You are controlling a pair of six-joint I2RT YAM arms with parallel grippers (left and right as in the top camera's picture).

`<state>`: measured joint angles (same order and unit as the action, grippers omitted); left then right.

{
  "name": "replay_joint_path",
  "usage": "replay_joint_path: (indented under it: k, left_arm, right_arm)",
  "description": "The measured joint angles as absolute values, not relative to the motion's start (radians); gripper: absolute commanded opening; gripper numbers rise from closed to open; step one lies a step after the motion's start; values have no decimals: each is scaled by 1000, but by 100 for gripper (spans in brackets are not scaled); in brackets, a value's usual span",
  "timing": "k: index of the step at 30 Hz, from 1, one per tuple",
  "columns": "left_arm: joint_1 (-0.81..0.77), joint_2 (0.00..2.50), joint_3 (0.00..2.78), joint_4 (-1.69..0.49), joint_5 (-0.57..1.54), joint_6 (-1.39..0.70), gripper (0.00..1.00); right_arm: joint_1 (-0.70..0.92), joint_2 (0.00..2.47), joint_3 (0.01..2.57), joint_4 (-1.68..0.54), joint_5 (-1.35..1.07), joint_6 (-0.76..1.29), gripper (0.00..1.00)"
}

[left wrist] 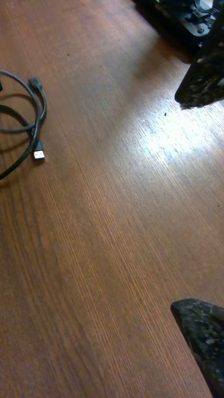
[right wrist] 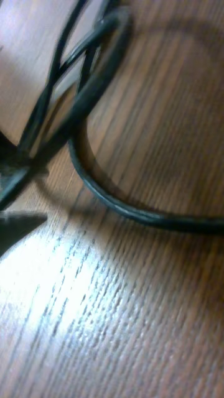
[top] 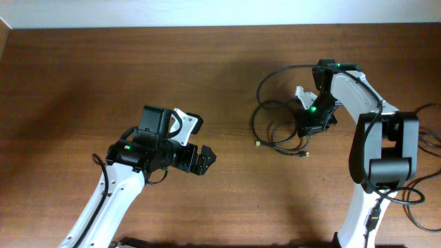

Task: Untangle cables
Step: 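Reach the right gripper to the remaining coiled cable and grasp it, then carry the coiled cable to the right edge with the right gripper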

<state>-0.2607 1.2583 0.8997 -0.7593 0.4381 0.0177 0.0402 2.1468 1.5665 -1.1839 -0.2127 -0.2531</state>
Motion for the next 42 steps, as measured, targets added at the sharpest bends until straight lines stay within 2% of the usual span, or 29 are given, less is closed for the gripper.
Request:
replay_joint_path:
  k: [12, 25, 32, 42]
  left_arm:
    - [-261, 1258, 900, -759, 438, 18, 99]
    - [-261, 1258, 900, -759, 438, 18, 99]
    - [-261, 1258, 900, -759, 438, 18, 99]
    - [-261, 1258, 900, -759, 438, 18, 99]
  right_arm:
    - [40, 2147, 1593, -1167, -273, -253, 4]
    - [8, 2147, 1884, -1104, -290, -123, 4]
    - [-148, 2147, 2022, -1014, -298, 52, 4]
    - [-480, 2147, 2030, -964, -298, 158, 4]
